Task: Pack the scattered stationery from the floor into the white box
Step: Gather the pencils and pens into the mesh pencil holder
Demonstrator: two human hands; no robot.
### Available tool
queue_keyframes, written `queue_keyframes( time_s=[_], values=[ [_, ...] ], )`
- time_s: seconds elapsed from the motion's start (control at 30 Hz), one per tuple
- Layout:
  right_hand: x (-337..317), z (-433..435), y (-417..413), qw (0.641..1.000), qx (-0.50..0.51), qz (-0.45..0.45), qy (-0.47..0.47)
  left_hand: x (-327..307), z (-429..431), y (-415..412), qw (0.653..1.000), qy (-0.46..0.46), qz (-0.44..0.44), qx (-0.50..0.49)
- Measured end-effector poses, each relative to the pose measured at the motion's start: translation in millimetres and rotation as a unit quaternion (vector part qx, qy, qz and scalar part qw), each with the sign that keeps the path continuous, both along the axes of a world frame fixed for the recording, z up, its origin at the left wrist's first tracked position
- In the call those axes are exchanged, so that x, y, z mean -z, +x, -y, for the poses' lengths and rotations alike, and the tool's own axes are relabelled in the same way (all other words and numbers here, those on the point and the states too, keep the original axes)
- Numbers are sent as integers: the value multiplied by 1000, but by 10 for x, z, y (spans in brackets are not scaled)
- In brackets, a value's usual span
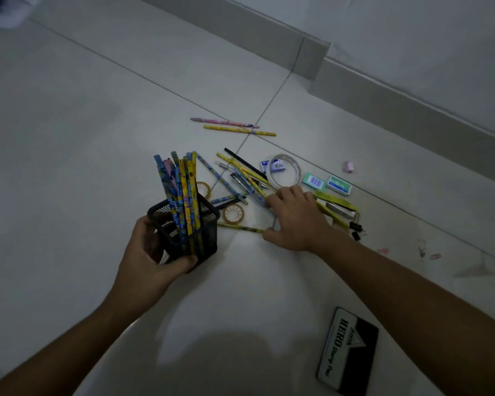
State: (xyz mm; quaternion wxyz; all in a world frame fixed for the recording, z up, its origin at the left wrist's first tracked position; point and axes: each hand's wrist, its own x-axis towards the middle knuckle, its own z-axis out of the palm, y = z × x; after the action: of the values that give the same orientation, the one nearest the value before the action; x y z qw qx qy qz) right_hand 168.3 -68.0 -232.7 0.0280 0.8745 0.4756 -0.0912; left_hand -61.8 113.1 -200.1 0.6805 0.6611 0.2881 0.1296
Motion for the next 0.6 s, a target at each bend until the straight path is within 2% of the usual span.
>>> queue_keyframes(
  time_s=[0.17, 0.33, 0.47, 0.6],
  values=[
    [48, -176, -26, 997, 64, 15, 39, 14, 1, -27, 1000, -6, 6, -16],
    [48, -508, -74, 996, 84, -14, -4, -10, 22, 1, 1000, -6, 14, -4],
    [65, -609, -43, 986, 114, -122, 7, -3, -30, -18, 1000, -8, 18, -3],
    [31, -637, 16, 968, 164, -186, 50, 12, -67, -79, 1000, -16, 22, -14]
  ],
)
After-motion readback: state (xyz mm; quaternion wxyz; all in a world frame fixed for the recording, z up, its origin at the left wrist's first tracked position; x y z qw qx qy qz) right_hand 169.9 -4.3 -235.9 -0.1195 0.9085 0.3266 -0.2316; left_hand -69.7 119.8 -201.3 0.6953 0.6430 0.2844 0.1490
